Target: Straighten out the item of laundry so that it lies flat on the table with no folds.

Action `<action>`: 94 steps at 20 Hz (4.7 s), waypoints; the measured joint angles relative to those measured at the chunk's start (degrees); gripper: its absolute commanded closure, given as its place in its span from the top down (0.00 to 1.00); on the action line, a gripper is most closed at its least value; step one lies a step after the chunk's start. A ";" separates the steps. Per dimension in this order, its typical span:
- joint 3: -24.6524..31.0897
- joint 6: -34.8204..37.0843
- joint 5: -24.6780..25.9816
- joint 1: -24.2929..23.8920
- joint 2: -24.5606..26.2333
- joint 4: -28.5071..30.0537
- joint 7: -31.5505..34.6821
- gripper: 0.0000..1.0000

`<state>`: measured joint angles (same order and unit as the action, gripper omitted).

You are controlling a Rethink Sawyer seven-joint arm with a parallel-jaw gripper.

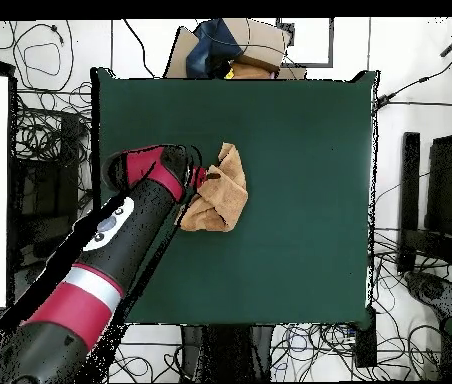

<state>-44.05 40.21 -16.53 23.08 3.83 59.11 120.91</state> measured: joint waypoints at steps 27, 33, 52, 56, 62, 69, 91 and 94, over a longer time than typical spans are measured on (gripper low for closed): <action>-0.05 0.02 0.02 -0.57 3.00 -2.62 0.00 1.00; -0.19 0.01 0.00 -0.57 3.03 -2.73 0.00 1.00; -0.19 0.01 0.00 -0.57 3.03 -2.73 0.00 1.00; -0.19 0.01 0.00 -0.57 3.03 -2.73 0.00 1.00; -0.19 0.00 0.00 -0.57 3.03 -2.74 0.00 0.00; -0.19 0.00 0.00 -0.60 3.03 -2.78 0.00 0.00; 1.20 0.04 3.66 -3.22 -14.49 5.36 -0.01 0.00; 1.37 0.04 4.95 -3.96 -18.42 6.48 -0.01 0.00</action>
<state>-42.68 40.25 -11.57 19.12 -14.59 65.59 120.89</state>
